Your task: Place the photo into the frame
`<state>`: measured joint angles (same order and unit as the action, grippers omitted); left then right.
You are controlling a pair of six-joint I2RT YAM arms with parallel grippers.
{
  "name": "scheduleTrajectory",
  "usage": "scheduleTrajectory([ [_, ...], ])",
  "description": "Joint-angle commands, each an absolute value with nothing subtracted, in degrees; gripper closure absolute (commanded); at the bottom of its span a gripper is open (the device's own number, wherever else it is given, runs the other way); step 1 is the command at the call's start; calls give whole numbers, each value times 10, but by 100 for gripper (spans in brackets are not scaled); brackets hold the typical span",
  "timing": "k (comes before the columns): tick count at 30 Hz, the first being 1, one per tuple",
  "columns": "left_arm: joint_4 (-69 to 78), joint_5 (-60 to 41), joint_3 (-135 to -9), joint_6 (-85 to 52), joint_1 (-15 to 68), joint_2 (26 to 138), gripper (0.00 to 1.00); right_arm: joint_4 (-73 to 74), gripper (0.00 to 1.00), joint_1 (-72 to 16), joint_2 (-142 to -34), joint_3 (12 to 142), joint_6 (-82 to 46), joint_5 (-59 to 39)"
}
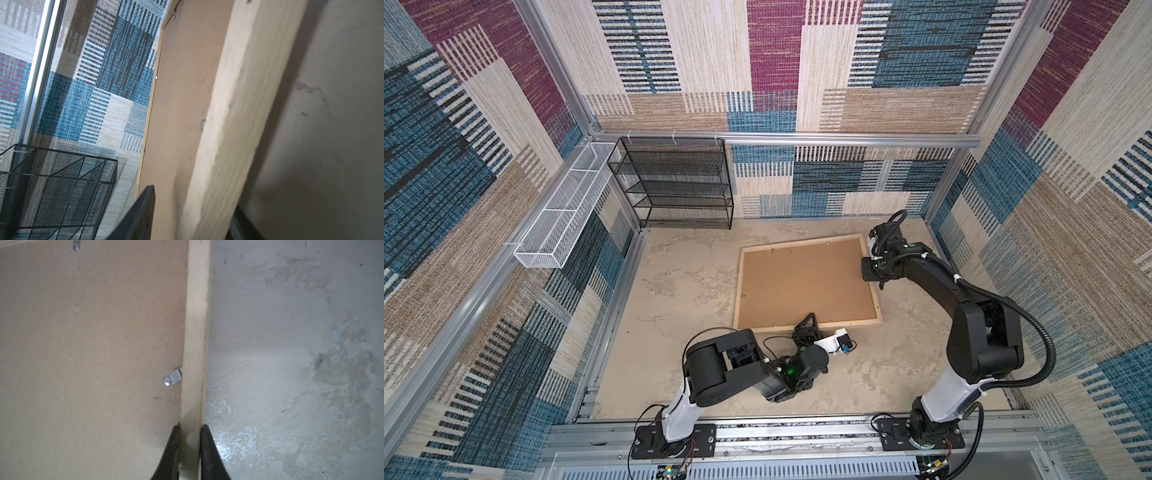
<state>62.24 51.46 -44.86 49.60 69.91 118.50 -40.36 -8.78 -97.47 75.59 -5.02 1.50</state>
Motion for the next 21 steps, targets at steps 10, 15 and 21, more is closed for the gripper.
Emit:
scheduleTrajectory([
  [10,693,548,-457,543,700,1197,87,-372,97,-88,-968,749,-54,6],
  [15,718,559,-460,560,700,1202,95,-366,78,-88,-961,746,-56,11],
  [21,730,587,-482,588,700,1194,100,-337,50,-69,-923,735,-72,30],
])
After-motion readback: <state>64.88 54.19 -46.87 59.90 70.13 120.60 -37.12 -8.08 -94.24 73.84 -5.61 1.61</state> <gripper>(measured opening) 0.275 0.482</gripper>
